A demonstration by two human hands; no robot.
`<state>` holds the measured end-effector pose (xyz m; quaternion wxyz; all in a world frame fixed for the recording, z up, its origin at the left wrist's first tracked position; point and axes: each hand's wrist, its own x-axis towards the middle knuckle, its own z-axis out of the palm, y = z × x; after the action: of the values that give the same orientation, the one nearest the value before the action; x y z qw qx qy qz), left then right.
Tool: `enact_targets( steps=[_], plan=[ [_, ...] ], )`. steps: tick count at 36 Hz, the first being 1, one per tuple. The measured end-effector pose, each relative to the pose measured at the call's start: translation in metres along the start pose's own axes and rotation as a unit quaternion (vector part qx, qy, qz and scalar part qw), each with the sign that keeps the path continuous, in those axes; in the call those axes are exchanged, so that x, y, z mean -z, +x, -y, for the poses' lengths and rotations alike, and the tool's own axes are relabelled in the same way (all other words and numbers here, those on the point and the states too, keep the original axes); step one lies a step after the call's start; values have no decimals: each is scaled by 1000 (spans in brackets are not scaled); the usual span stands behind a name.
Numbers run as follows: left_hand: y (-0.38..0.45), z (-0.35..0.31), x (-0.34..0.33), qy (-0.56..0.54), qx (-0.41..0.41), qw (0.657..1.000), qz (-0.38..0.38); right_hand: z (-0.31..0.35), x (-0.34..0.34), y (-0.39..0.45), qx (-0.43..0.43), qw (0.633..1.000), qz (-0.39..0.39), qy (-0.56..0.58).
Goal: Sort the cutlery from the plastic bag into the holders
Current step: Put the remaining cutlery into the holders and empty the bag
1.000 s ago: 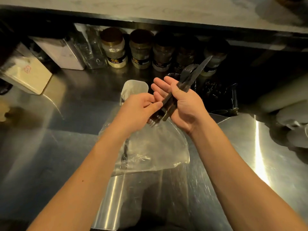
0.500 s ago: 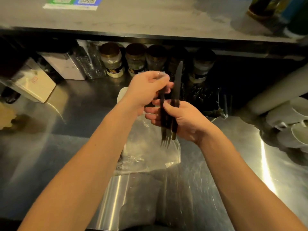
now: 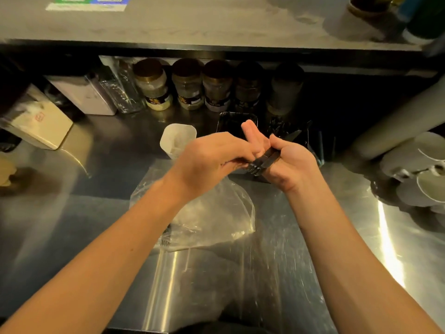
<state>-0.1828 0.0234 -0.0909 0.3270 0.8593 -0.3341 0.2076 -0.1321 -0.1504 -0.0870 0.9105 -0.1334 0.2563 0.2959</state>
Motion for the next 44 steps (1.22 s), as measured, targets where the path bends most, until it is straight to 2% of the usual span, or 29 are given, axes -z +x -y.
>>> enact_targets(
  steps=[4, 6, 9, 11, 14, 16, 17, 20, 23, 26, 30, 34, 37, 40, 42, 44],
  plan=[
    [1, -2, -3, -22, 39, 999, 12, 4, 1, -2, 7, 1000, 9, 29],
    [5, -8, -7, -60, 56, 997, -4, 7, 3, -3, 8, 999, 20, 45],
    [17, -15, -9, -133, 102, 985, -45, 6, 1, -6, 21, 999, 45, -1],
    [25, -17, -6, -183, 161, 965, -92, 8, -2, -11, 45, 996, 41, -69],
    [39, -5, 10, -199, 226, 928, -218, 21, 0, -11, 112, 972, -7, -208],
    [49, 9, 21, -172, 244, 911, -284, 33, 5, -6, 195, 931, -67, -300],
    [53, 17, 23, -147, 249, 912, -291, 40, 7, -3, 238, 906, -92, -339],
    [64, 41, 18, -67, 275, 934, -219, 52, 3, 9, 310, 839, -119, -431],
    [69, 58, 3, -27, 279, 952, -124, 56, 1, 22, 337, 786, -115, -505],
    [72, 66, -9, -17, 264, 962, -74, 57, 11, 32, 363, 714, -102, -590],
    [77, 74, -23, 10, 221, 975, -33, 60, 21, 39, 408, 680, -92, -602],
    [71, 83, -40, -13, 263, 963, 56, 62, 24, 43, 458, 628, -101, -621],
    [66, 87, -51, 14, 314, 943, 106, 59, 24, 47, 487, 530, -97, -688],
    [60, 89, -60, 42, 318, 941, 110, 52, 24, 51, 461, 434, -76, -770],
    [56, 89, -63, 3, 323, 942, 91, 46, 24, 50, 456, 402, -59, -792],
    [51, 93, -63, -45, 342, 935, 83, 37, 21, 50, 457, 387, -33, -800]
  ],
)
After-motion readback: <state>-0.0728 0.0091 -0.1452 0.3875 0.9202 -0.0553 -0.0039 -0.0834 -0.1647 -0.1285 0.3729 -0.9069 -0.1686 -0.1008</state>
